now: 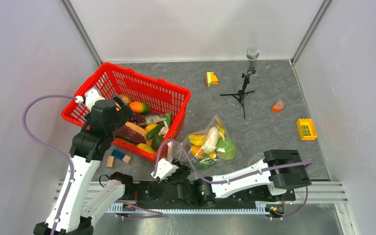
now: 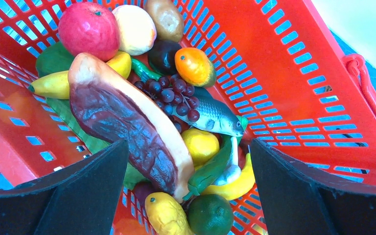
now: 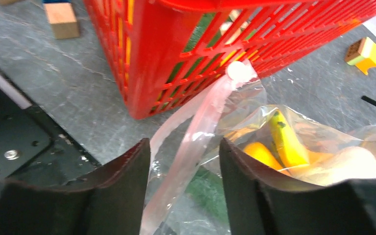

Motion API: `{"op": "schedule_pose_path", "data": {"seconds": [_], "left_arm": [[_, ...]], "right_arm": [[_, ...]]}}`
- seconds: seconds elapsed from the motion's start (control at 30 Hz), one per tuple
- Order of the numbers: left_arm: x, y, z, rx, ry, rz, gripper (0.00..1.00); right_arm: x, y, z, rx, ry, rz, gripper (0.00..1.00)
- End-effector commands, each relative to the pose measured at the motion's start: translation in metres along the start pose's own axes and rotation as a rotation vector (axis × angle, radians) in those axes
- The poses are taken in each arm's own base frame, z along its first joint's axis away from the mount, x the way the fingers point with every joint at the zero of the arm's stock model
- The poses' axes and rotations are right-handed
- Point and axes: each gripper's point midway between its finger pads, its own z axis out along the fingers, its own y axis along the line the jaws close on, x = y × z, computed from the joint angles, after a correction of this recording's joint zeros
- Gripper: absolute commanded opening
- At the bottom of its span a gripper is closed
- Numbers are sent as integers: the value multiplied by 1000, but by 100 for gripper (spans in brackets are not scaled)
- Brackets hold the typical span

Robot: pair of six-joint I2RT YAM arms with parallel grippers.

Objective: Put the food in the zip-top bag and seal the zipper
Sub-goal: Pick up the zipper food storage bag at the center of the board.

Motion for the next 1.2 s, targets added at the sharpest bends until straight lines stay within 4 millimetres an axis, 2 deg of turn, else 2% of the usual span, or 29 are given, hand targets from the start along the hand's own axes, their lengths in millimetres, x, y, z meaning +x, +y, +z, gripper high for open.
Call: {"op": "schedule_pose_path", "data": {"seconds": [0.0, 0.1, 0.2, 0.27, 0.37, 0.4, 0.47, 0.7, 0.77, 0.87, 1.0, 1.1, 1.17], "left_arm": [[-7, 6, -6, -6, -31, 38, 100], [-7, 6, -5, -8, -29, 43, 100], [-5, 6, -4, -10, -26, 45, 100], [-3, 6, -2, -10, -19, 51, 100], [-1, 3, -1, 3, -9, 68, 100], [-1, 3, 0, 4, -8, 75, 100], [1, 3, 2, 0, -1, 93, 100], [3, 0, 9, 1, 10, 127, 100], [9, -19, 10, 110, 42, 188, 100], [25, -59, 3, 358, 118, 302, 100], [28, -105, -7, 577, 175, 327, 100], [22, -135, 7, 608, 229, 317, 100], [17, -142, 34, 510, 233, 326, 100]], "right_arm": [[5, -12, 5, 94, 32, 7, 53], [12, -13, 10, 99, 58, 11, 48], [12, -15, 9, 96, 54, 28, 31], [6, -18, 7, 92, 44, 40, 22], [-16, -30, -3, 84, 6, 92, 3], [-23, -36, -6, 80, -11, 110, 0], [-41, -57, -15, 76, -58, 192, 0], [-51, -122, -33, 64, -127, 382, 0], [-50, -144, -38, 79, -142, 427, 0], [-49, -179, -45, 99, -180, 500, 0], [-46, -221, -57, 165, -214, 535, 0], [-47, -239, -67, 194, -237, 531, 0], [-49, -243, -72, 188, -247, 532, 0]]}}
